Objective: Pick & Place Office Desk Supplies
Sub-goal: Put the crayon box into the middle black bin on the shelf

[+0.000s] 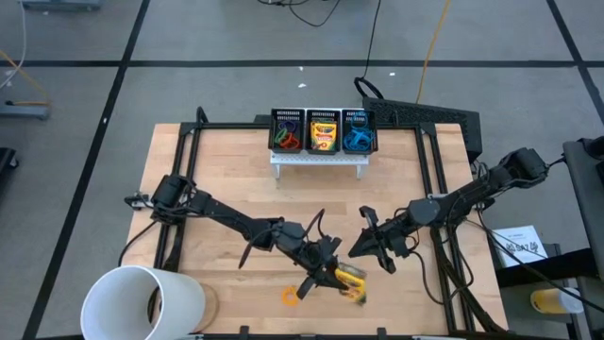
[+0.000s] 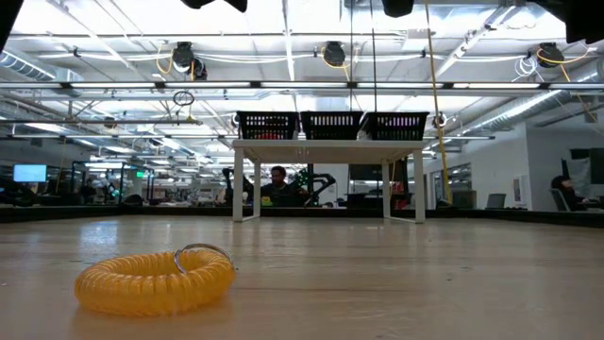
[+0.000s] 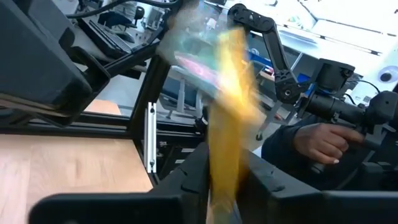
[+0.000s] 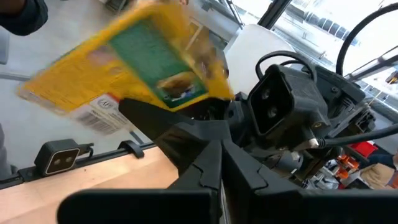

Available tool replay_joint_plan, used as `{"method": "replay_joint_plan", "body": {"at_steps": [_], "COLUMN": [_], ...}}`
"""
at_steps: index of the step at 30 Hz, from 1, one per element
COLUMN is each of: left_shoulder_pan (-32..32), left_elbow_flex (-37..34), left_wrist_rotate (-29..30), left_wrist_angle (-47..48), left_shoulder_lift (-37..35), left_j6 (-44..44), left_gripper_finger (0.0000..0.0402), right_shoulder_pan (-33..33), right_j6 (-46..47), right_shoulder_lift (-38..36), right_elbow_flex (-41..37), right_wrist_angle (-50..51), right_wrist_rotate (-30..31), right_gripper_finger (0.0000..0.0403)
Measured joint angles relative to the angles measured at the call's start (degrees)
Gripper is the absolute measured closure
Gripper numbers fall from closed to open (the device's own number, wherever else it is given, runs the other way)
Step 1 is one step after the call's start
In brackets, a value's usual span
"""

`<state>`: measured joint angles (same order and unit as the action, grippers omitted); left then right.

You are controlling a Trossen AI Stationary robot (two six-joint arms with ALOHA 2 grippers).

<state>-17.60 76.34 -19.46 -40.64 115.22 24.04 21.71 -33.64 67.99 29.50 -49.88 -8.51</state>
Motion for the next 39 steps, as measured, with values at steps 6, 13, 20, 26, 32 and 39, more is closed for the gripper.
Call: {"method": "replay_joint_plan", "body": {"at_steps": [6,13,20,26,32,39], "left_shoulder_pan": [0.0,0.0,0.3,0.3,0.5,1.1], "left_elbow_flex": [0.0,0.0,0.0,0.0,0.0,0.0], "left_wrist_rotate": [-1.0,1.4,17.1,25.4,28.9,29.0], "left_wrist_angle": [0.5,6.7,20.2,22.5,22.3,22.4], "left_shoulder_lift": [0.0,-0.1,-0.1,-0.1,-0.1,-0.1], "left_j6": [-2.5,-5.1,-10.7,-14.7,-18.3,-18.2], "left_gripper_finger": [0.0364,0.036,0.0368,0.036,0.0368,0.036], "right_shoulder_pan": [0.0,0.0,0.0,0.1,0.2,0.2], "right_j6": [5.2,23.2,36.5,44.6,52.4,55.0], "right_shoulder_lift": [0.0,-1.8,-12.0,-19.5,-20.0,-18.1], "right_elbow_flex": [0.0,0.0,0.0,0.0,0.0,0.0], "right_wrist_angle": [0.5,5.8,22.7,36.9,41.2,41.2], "right_wrist_rotate": [5.2,18.8,25.3,24.3,14.8,9.7], "right_gripper_finger": [0.0395,0.0347,0.0304,0.026,0.0235,0.0238]}}
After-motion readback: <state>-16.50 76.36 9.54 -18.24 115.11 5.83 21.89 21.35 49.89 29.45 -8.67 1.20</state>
